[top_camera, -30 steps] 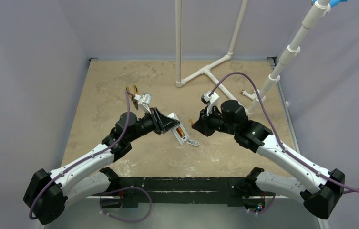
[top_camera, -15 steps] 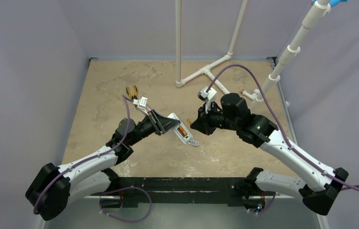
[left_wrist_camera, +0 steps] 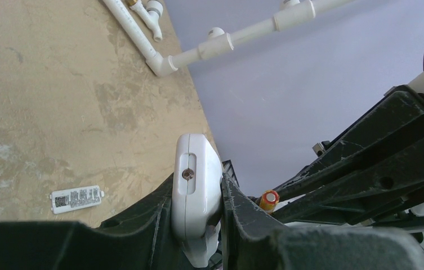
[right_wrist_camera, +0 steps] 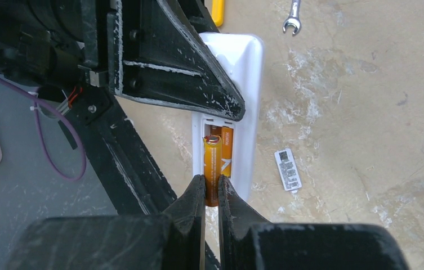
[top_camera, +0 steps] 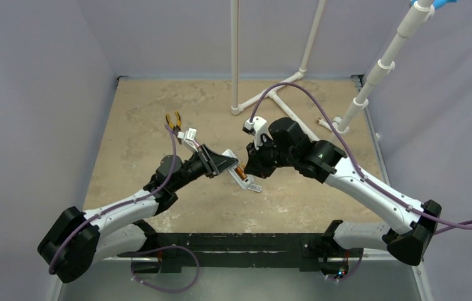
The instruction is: Load the batteries into the remote control
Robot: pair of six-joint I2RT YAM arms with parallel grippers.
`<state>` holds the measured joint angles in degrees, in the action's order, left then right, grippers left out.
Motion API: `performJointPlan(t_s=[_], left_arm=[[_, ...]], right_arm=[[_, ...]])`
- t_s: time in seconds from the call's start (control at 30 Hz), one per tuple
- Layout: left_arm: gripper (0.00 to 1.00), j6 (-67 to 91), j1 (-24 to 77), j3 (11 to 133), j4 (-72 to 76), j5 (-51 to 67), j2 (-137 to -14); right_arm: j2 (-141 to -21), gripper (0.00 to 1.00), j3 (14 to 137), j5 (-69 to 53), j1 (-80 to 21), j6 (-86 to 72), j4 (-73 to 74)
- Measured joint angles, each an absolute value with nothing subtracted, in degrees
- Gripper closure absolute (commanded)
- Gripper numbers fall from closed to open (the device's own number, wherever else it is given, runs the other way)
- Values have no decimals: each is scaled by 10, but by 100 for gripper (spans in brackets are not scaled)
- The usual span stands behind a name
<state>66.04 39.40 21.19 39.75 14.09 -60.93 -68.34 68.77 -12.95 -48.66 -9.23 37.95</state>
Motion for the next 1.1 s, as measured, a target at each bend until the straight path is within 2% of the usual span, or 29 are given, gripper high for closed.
performJointPlan(t_s=[1.1], left_arm=[[100,669,390,212,416,141,-620]], right_arm=[[-736,100,705,-130,-495,-143,415]])
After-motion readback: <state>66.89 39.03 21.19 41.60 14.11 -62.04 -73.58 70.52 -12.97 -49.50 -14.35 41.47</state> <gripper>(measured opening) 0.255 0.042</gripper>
